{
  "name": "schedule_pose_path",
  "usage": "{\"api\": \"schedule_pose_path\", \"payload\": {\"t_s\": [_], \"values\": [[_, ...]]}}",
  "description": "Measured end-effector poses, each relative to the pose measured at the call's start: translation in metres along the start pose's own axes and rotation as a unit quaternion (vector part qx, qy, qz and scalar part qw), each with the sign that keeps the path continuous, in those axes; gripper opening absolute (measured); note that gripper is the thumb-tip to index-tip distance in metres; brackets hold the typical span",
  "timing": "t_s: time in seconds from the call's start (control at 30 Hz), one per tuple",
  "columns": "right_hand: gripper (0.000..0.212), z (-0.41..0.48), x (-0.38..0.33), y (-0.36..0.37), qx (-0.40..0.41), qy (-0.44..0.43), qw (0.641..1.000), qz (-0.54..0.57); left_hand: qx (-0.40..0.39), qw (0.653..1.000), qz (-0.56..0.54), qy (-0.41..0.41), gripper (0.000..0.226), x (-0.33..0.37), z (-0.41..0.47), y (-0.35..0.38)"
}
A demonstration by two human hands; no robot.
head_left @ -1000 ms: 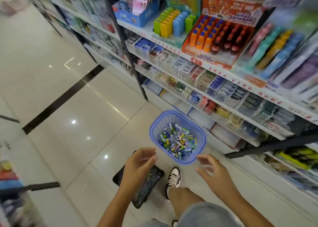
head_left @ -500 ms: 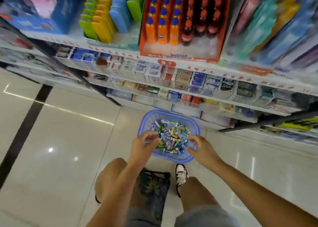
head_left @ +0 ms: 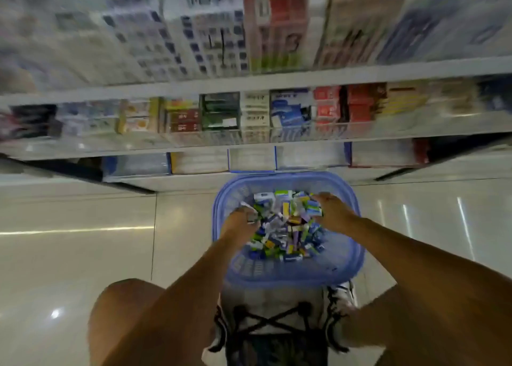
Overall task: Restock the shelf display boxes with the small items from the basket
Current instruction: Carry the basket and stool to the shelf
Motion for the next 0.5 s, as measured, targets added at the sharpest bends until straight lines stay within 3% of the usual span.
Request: {"api": "schedule_pose_path", "payload": {"t_s": [0.13,0.23,0.37,0.5], "values": [[0.079,0.071,0.042,0.047,0.008,-0.033,0.999,0.000,-0.008,0.991,0.119,0.066,0.073,-0.008,0.093,0.055],[0.091,0.111,0.066,0.078,0.009,-0.062,0.998,0.009,-0.014,0.976,0.182,0.122,0.088,-0.005,0.147,0.092],[0.100,0.155,0.076,0.100,0.070,-0.098,0.993,0.014,0.015,0.973,0.137,0.186,0.083,0.009,0.199,0.121],[0.074,0.165,0.082,0.107,0.178,-0.090,0.979,-0.047,0.066,0.970,0.125,0.196,0.082,0.011,0.221,0.141]]}}
Point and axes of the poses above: each hand's wrist, its own z-axis towards the middle knuckle, its own y-axis out of the palm, x = y × z, the point moved 8 cm from there along z, towards the middle knuckle, and after that the axes turned 15 degrees about -y, right-handed, at the moved point
